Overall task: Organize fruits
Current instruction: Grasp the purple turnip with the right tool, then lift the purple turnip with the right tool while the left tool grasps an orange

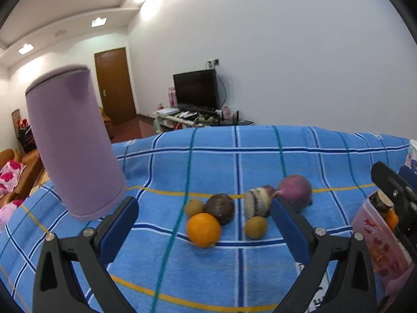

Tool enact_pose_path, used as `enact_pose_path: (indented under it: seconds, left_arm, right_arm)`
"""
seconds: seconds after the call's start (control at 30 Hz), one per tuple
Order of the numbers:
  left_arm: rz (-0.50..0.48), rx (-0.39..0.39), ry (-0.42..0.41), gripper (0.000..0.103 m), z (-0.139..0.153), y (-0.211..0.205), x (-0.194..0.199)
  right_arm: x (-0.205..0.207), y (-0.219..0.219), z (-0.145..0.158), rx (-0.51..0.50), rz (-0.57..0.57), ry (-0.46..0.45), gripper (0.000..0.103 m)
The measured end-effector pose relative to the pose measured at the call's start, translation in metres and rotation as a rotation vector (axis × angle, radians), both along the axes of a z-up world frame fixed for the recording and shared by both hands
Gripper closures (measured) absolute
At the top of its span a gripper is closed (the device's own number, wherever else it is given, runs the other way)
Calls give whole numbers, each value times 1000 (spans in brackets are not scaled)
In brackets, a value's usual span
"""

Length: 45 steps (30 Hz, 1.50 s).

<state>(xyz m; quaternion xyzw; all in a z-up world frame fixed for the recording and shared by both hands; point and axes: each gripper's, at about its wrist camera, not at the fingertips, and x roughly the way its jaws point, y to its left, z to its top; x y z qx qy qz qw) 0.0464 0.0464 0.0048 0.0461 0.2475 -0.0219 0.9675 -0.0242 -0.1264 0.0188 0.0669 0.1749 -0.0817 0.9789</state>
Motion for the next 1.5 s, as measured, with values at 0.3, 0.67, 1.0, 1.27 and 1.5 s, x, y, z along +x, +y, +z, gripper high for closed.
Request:
enact_pose_path:
  seconds: [0.3, 0.67, 1.0, 1.27, 1.5]
  left_arm:
    - [274, -18, 111, 0, -10, 68, 37]
    - [291, -39, 158, 0, -17, 79, 45]
    - [365, -100, 215, 0, -18, 105, 52]
    - [319, -80, 237, 0, -19, 98, 53]
    - [231, -109, 218, 0, -14, 88, 49]
  right_arm:
    - [30, 25, -5, -69, 53, 100, 27]
    - [104, 54, -28, -143, 129, 340, 27]
    - [152, 51, -57, -94, 157, 531, 37]
    - [159, 48, -61, -57, 190, 533, 48]
    - [123, 48, -45, -64, 193, 391, 52]
